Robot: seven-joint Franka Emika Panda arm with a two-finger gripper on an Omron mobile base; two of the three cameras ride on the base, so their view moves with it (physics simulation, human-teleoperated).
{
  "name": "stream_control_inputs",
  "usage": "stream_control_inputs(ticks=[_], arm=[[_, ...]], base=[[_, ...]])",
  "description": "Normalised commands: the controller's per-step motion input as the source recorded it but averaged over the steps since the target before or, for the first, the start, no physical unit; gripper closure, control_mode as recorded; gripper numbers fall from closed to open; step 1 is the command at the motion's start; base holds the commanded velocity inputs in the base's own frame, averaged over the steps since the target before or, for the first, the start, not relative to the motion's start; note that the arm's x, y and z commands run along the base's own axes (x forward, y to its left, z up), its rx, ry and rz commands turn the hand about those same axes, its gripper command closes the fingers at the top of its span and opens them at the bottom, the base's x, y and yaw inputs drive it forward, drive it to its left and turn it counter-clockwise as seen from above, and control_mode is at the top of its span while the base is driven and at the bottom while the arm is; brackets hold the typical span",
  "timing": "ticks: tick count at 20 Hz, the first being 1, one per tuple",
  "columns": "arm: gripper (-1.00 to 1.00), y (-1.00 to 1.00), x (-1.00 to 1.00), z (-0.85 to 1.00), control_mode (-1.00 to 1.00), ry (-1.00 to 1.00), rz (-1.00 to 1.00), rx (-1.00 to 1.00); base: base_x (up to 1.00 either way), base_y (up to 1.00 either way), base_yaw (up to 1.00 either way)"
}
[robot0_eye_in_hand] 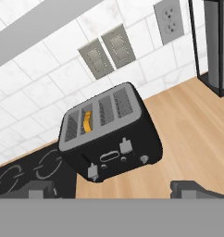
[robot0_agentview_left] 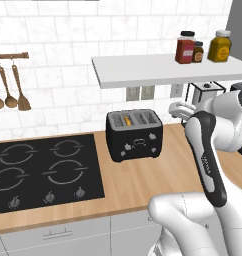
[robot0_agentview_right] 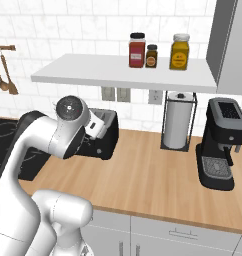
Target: Start the toaster. Once the lever pops up, take the bread to the plate on the dining counter.
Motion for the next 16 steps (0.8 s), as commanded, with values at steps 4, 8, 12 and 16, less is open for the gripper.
stream_control_inputs(ticks=[4,8,12,16], arm=[[-1.0,0.0,0.0,0.0,-1.0,0.0,0.0,0.0],[-1.0,0.0,0.0,0.0,-1.0,0.0,0.0,0.0],[-1.0,0.0,0.0,0.0,-1.0,0.0,0.0,0.0],[-1.0,0.0,0.0,0.0,-1.0,0.0,0.0,0.0]], base=[[0.0,0.0,0.0],[0.0,0.0,0.0],[0.0,0.0,0.0],[0.0,0.0,0.0]])
